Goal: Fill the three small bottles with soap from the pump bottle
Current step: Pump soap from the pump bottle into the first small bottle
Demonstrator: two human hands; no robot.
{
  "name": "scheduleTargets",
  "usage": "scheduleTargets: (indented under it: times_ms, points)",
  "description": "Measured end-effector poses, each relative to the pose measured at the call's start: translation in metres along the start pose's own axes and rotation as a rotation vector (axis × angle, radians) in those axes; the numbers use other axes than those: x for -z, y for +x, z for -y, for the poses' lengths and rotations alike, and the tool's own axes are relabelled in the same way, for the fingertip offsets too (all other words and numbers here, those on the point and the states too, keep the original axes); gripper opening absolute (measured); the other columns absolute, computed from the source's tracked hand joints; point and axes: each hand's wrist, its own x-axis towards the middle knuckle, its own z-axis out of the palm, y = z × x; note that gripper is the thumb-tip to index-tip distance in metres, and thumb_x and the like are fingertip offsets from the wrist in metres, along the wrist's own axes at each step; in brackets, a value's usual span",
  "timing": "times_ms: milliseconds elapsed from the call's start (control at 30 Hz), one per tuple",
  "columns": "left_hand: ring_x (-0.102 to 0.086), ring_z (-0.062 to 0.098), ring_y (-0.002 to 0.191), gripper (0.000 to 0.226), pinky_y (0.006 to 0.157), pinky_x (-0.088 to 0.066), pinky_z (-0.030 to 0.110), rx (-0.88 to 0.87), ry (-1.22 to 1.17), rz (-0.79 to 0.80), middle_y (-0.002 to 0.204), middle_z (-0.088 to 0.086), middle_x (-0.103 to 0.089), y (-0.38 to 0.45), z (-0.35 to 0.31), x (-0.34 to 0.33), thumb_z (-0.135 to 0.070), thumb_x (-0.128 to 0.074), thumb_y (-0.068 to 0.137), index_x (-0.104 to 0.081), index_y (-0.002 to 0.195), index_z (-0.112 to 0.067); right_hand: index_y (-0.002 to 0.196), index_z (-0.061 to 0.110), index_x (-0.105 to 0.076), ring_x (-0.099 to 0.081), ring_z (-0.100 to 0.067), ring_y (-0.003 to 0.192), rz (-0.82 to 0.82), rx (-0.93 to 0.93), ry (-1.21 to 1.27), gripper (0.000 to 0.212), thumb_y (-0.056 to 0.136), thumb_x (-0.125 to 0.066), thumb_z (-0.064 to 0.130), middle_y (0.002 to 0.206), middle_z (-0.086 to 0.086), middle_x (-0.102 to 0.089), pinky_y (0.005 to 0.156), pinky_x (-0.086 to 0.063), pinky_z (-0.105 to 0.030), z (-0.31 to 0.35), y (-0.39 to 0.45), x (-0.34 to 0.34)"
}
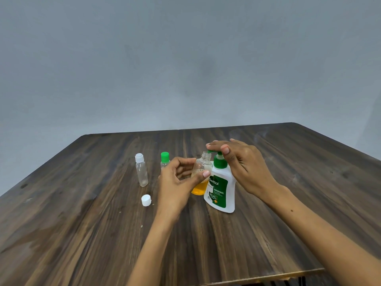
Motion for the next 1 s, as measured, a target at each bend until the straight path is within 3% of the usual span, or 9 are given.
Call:
scheduleTargets:
  times_ms: [200, 433, 633, 800, 1000]
  points:
    - [-0.070, 0.010, 0.096, 0.047, 0.082, -0.057, 0.021, 0.001, -0.004, 0.012, 0.100, -0.002, -0.073, -0.0006, -0.0020, -0.0015, -0.033, -0.082, 0.057, -0.067, 0.098, -0.018, 0.114, 0.017, -0.071, -0.059, -0.008, 0.117, 0.021, -0.004, 0.007, 0.081, 0.094, -0.011, 0.068, 0.122, 0.006, -0.067, 0.106, -0.040, -0.041, 0.0009, 0.0040, 0.0053]
    - [-0.070, 0.009, 0.094, 0.044, 0.078, -0.056, 0.018, -0.009, -0.032, 0.010, 0.098, -0.002, -0.074, -0.0016, -0.0027, -0.0019, -0.032, -0.082, 0.055, -0.067, 0.095, -0.020, 0.108, 0.018, -0.073, -0.062, -0.004, 0.108, -0.026, -0.001, 0.002, 0.074, 0.097, -0.015, 0.063, 0.113, 0.008, -0.071, 0.095, -0.049, -0.044, 0.0017, -0.0015, 0.0005]
    - [-0.071, 0.010, 0.094, 0.043, 0.079, -0.056, 0.018, -0.015, -0.032, 0.016, 0.097, -0.003, -0.074, -0.0024, -0.0020, -0.0026, -0.031, -0.082, 0.056, -0.067, 0.094, -0.021, 0.113, 0.017, -0.072, -0.060, -0.008, 0.115, -0.019, -0.004, 0.023, 0.077, 0.097, -0.013, 0.065, 0.119, 0.006, -0.068, 0.097, -0.047, -0.047, 0.0004, 0.0025, 0.0043]
    - [-0.071, 0.006, 0.090, 0.036, 0.073, -0.054, 0.014, -0.007, -0.034, 0.006, 0.093, -0.007, -0.074, -0.0031, -0.0009, -0.0010, -0.022, -0.083, 0.061, -0.066, 0.093, -0.022, 0.110, 0.018, -0.073, -0.062, -0.007, 0.111, -0.038, -0.015, 0.029, 0.076, 0.097, -0.014, 0.064, 0.114, 0.007, -0.070, 0.094, -0.049, -0.046, -0.0006, -0.0016, -0.0006]
    - [-0.070, 0.005, 0.091, 0.034, 0.074, -0.054, 0.014, -0.008, -0.019, 0.011, 0.096, -0.006, -0.073, -0.0031, 0.0000, -0.0017, -0.018, -0.084, 0.066, -0.066, 0.095, -0.021, 0.118, 0.018, -0.069, -0.055, -0.006, 0.123, 0.014, 0.019, -0.026, 0.074, 0.098, -0.012, 0.062, 0.125, 0.006, -0.065, 0.106, -0.039, -0.041, -0.0036, -0.0014, 0.0020]
